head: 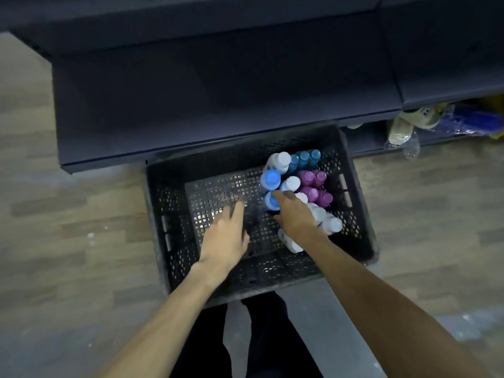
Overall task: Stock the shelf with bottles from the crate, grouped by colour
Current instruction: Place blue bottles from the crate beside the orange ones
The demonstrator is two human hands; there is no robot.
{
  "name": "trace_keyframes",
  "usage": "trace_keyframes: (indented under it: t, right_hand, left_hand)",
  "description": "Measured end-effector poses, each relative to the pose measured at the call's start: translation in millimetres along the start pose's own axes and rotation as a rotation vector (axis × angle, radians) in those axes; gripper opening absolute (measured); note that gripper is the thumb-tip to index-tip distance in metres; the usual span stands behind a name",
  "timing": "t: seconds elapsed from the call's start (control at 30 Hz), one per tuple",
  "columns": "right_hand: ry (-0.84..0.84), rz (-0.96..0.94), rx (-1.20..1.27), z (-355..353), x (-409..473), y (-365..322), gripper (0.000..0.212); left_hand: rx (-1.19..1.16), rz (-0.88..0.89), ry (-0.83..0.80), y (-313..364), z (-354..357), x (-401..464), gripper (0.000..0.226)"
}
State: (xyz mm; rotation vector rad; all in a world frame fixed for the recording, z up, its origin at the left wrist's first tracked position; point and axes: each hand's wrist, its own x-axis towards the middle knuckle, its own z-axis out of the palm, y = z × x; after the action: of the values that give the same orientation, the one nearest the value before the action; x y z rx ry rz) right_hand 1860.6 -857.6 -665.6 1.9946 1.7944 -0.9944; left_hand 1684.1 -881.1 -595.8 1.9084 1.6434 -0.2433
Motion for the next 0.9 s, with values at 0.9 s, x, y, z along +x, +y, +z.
trace_keyframes:
  t: [0.9]
  right_hand:
    - [0.276,-0.316,-0.212,-163,-84,-100,0.047]
  left_hand:
    - [-0.687,0.017,0.134,-31,-20,12,0.078]
